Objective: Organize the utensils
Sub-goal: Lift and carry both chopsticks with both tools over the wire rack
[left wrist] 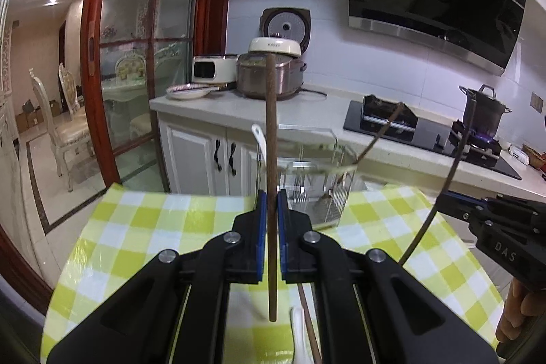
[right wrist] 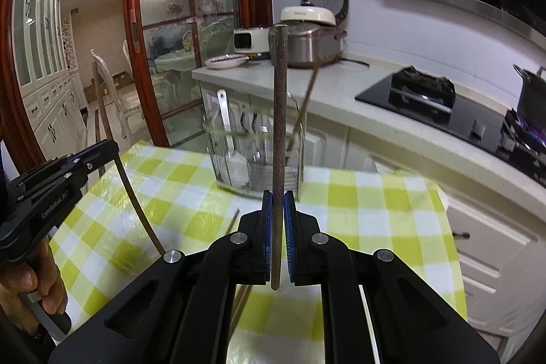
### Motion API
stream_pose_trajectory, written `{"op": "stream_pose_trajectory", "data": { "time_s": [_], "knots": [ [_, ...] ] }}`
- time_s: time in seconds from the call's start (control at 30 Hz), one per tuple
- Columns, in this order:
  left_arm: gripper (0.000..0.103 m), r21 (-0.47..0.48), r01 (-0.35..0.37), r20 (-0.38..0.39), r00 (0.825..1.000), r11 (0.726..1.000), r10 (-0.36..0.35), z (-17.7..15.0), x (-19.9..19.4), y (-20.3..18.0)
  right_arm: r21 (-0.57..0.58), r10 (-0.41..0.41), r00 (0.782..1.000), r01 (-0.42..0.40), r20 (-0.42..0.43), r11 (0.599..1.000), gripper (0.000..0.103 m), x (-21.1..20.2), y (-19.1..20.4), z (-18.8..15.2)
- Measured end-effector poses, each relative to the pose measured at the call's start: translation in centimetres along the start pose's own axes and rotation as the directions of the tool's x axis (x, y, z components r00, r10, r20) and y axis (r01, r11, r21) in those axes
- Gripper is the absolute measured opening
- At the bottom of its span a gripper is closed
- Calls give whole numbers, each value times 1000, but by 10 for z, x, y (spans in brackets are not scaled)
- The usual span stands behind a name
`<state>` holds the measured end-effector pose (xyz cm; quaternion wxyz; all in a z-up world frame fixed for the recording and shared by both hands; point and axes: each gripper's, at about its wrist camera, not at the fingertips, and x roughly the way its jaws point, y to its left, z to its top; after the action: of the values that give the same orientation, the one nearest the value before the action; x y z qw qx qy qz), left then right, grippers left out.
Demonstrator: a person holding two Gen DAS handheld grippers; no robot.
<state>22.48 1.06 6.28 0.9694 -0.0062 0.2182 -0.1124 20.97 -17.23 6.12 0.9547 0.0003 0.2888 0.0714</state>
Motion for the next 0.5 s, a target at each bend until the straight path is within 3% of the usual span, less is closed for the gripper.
{"op": "stream_pose_trajectory", "data": {
  "time_s": [0.5],
  "knots": [
    [6,45,31,135,990,999,-37,105,31,-8,-26,36,993,-34,110,999,10,20,10,125]
  ]
}}
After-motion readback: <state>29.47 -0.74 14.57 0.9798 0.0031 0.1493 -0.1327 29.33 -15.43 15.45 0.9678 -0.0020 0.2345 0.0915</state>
